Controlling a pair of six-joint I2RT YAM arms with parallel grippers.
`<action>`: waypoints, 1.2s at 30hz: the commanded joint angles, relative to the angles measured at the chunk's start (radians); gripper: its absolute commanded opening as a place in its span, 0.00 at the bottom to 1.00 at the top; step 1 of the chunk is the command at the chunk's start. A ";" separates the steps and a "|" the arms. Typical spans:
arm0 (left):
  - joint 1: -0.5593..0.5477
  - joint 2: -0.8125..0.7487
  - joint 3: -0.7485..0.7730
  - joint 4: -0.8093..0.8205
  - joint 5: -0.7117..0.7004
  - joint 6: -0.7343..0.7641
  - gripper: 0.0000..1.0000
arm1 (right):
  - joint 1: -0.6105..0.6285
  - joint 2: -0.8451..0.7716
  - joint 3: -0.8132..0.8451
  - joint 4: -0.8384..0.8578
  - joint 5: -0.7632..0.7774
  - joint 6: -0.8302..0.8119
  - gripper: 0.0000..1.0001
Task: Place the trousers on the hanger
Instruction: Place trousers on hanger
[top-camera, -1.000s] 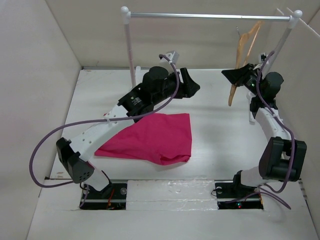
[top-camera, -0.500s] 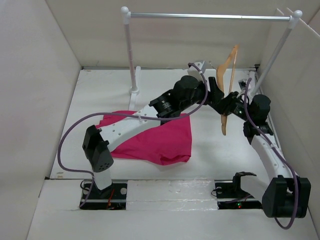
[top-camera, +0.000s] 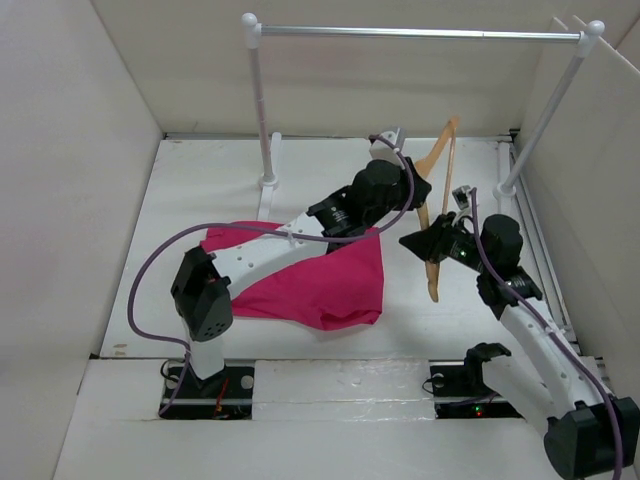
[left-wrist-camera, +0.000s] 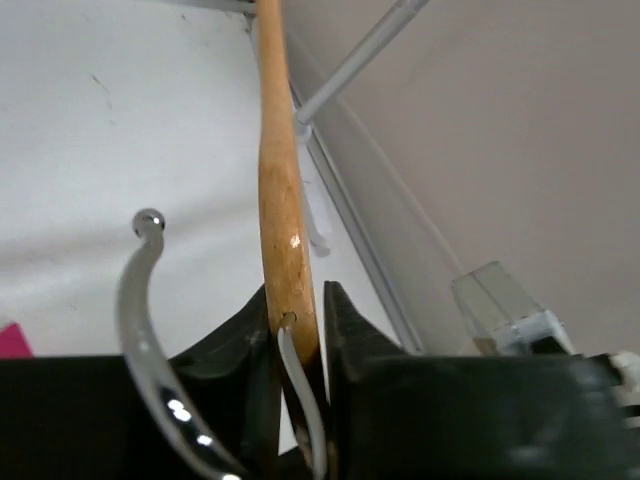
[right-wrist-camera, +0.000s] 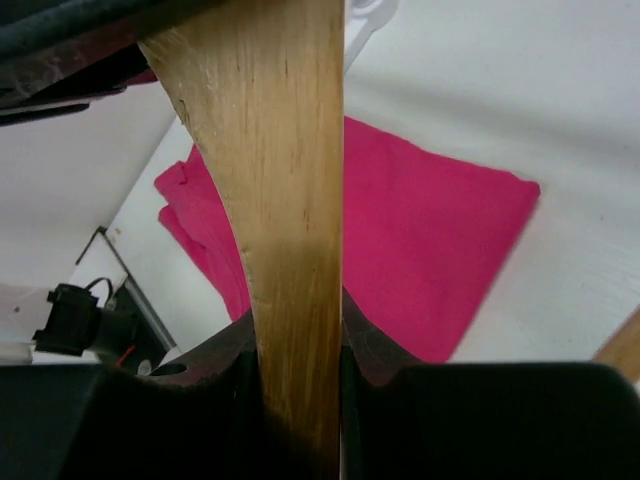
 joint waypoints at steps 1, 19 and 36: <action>-0.009 -0.030 -0.061 0.047 -0.017 -0.035 0.11 | 0.056 -0.072 -0.023 -0.018 0.055 -0.021 0.00; -0.081 -0.346 -0.743 0.337 -0.112 -0.330 0.00 | 0.078 -0.115 0.040 -0.403 0.138 -0.363 0.00; -0.050 -0.197 -0.832 0.348 -0.189 -0.346 0.00 | 0.282 0.577 0.031 0.054 0.374 -0.317 0.54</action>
